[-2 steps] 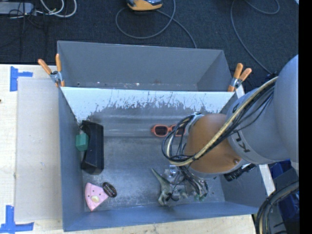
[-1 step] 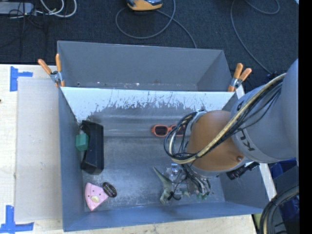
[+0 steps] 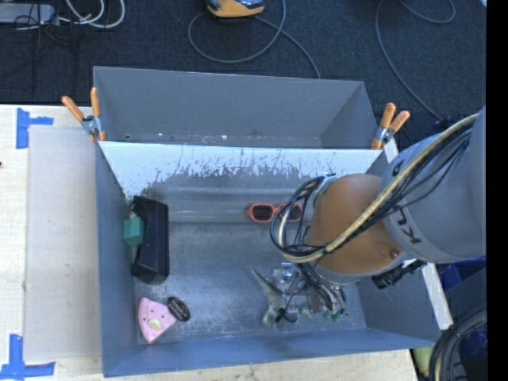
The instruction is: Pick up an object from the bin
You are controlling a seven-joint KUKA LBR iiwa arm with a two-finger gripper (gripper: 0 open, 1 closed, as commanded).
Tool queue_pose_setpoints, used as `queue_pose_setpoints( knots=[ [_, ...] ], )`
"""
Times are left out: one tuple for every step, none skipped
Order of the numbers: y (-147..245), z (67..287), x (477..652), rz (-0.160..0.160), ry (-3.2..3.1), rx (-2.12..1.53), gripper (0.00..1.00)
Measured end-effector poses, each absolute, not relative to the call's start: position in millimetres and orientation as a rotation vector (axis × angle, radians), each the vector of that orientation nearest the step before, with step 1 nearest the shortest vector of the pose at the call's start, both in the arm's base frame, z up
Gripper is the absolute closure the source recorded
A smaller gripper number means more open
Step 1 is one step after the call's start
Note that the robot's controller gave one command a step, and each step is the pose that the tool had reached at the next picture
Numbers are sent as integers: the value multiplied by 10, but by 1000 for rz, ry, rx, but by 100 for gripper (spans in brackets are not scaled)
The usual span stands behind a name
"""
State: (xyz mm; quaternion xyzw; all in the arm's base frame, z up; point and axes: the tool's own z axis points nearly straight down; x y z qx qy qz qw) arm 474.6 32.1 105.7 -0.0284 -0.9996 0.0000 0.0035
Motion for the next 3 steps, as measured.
queue_pose_setpoints(
  knots=[
    [321, 1193, 4751, 0, -3135, -89, 100],
    [321, 1334, 4754, -1, -3136, -89, 100],
    [320, 1420, 4751, -1, -3134, -89, 100]
  ],
)
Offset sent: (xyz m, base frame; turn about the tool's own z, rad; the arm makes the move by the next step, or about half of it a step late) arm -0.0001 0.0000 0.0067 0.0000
